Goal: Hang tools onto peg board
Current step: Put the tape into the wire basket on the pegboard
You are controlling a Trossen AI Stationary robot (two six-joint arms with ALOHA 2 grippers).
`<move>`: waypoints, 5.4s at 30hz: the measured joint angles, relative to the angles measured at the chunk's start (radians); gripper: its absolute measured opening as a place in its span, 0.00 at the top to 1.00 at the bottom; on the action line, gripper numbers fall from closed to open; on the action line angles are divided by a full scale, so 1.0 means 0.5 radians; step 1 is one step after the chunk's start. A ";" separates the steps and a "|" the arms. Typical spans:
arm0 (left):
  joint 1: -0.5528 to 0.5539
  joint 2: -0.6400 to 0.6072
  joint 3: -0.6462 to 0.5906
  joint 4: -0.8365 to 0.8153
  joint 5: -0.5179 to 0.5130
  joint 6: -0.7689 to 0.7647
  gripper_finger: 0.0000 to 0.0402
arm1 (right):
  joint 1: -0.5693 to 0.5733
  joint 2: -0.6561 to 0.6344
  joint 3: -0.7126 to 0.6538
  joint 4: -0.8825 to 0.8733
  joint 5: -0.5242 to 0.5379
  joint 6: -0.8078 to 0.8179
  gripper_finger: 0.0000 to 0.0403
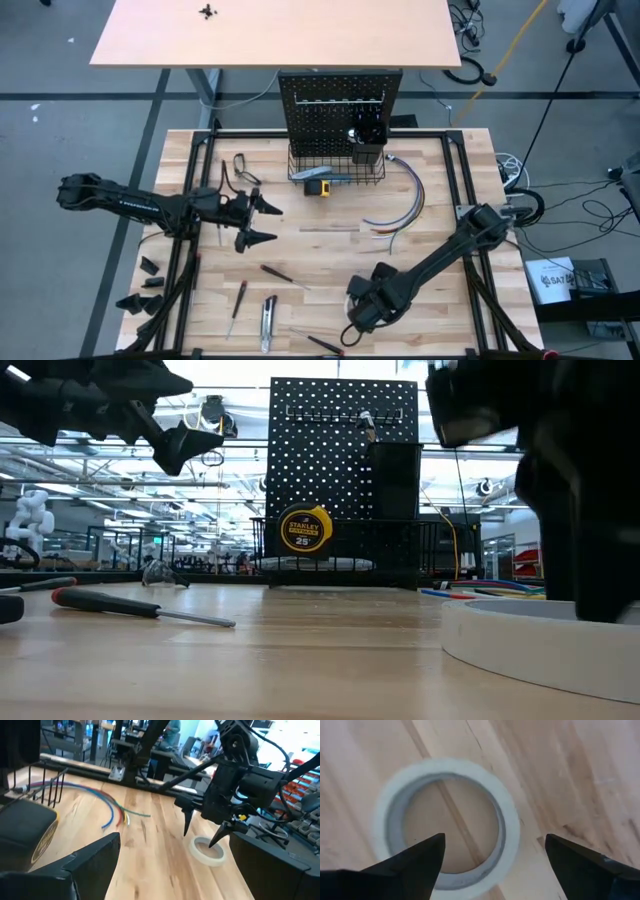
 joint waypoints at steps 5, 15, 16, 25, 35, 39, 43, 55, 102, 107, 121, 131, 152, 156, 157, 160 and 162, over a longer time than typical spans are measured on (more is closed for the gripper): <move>-0.007 0.001 0.000 -0.029 -0.017 -0.002 0.06 | -0.029 0.085 0.004 0.008 -0.159 -0.023 0.30; -0.007 0.001 0.000 -0.026 -0.094 -0.052 0.06 | -0.122 -0.012 0.050 -0.095 -0.085 0.222 0.92; -0.007 0.001 0.000 -0.025 -0.108 -0.053 0.06 | -0.127 -0.040 0.078 -0.139 -0.019 0.224 0.91; 0.028 0.001 0.000 0.025 -0.139 -0.962 0.06 | -0.139 -0.141 0.497 -0.931 1.191 0.239 0.92; 0.032 0.001 0.192 0.085 -0.289 -1.500 0.06 | -0.563 -0.141 0.775 -0.686 1.638 -0.695 0.92; 0.028 0.024 0.383 -0.353 -0.519 -1.321 0.06 | -0.700 -0.141 0.819 -0.399 1.489 -1.123 0.92; 0.037 0.067 0.456 -0.401 -0.566 -1.260 0.06 | -0.755 -0.141 0.817 -0.173 1.466 -1.461 0.92; 0.034 0.320 0.457 -0.292 -0.570 -1.239 0.06 | -0.914 -0.141 0.817 0.158 1.321 -1.603 0.92; 0.221 0.381 0.492 -0.227 -0.416 -0.663 0.85 | -1.028 -0.355 1.251 -0.139 0.207 -2.253 0.35; 0.165 0.381 0.758 -0.578 -0.256 -0.073 0.85 | -1.020 -0.513 1.335 -0.409 0.131 -2.276 0.34; 0.076 0.593 1.405 -1.080 -0.391 0.851 0.85 | -1.059 -0.534 1.332 -0.496 0.065 -2.215 0.39; 0.031 0.700 1.437 -1.065 -0.367 0.848 0.85 | -1.060 -0.541 1.333 -0.458 0.124 -2.289 0.39; 0.033 0.700 1.434 -1.011 -0.442 0.841 0.75 | -1.060 -0.500 1.331 -0.544 0.120 -2.290 0.83; 0.034 0.700 1.434 -1.105 -0.494 0.839 0.64 | -1.062 -0.500 1.331 -0.702 0.238 -2.273 0.83; 0.034 0.700 1.434 -1.146 -0.491 0.826 0.61 | -1.065 -0.500 1.331 -0.795 0.270 -2.268 0.83; 0.031 0.700 1.434 -1.265 -0.483 0.721 0.56 | -1.104 -0.500 1.329 -0.947 0.291 -2.245 0.83; 0.033 0.700 1.434 -1.373 -0.503 0.676 0.53 | -1.132 -0.503 1.314 -1.034 0.289 -2.238 0.83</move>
